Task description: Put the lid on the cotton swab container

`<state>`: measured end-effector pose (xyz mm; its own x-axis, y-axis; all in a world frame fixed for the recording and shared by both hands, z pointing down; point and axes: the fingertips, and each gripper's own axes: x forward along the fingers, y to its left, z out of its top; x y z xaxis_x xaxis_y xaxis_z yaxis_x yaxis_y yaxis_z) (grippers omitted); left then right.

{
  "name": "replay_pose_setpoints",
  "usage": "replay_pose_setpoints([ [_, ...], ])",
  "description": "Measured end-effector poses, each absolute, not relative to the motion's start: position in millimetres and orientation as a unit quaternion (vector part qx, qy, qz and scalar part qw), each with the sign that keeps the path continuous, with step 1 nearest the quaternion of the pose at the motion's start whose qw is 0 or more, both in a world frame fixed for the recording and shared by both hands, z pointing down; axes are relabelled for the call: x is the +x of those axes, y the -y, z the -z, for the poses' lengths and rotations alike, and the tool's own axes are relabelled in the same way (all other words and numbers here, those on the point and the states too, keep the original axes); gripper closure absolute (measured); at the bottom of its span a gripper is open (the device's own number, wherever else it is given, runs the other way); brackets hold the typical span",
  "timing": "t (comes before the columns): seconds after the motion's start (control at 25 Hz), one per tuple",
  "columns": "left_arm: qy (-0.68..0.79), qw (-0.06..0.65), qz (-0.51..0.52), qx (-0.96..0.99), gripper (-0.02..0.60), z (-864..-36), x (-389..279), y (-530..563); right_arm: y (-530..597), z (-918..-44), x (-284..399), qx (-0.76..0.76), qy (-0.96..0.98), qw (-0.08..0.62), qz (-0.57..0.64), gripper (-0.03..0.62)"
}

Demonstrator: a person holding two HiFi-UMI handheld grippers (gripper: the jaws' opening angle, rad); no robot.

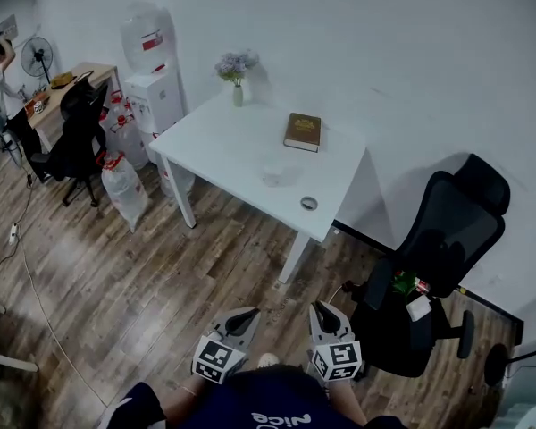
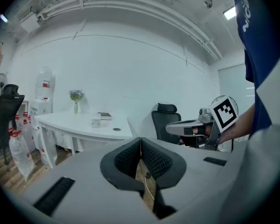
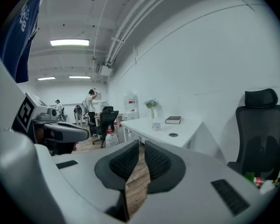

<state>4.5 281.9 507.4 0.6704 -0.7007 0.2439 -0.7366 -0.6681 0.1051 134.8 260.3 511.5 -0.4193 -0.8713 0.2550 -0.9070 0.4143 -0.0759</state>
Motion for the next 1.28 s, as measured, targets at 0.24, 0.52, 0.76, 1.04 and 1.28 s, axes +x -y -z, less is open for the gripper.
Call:
replay_pose_setpoints([
  [0.24,0.409,0.102,-0.083,0.903,0.561,-509,41,-239,-218,-521,162,0.498,0.855,0.097,-0.106,0.534],
  [0.52,0.409,0.124,-0.091,0.9,0.561,-526,46,-211,-190,-531,160,0.491,0.857,0.1,-0.117,0.534],
  [0.76,0.4,0.132,-0.082,0.903,0.561,-541,40,-159,-153,-541,151,0.505,0.848,0.108,-0.122,0.534],
  [1.04,0.385,0.134,-0.083,0.91,0.56,-532,13,-50,-60,-538,140,0.535,0.829,0.098,-0.13,0.534],
  [1.28,0.35,0.115,-0.092,0.925,0.56,-524,-6,39,16,-529,125,0.568,0.807,0.077,-0.142,0.534],
])
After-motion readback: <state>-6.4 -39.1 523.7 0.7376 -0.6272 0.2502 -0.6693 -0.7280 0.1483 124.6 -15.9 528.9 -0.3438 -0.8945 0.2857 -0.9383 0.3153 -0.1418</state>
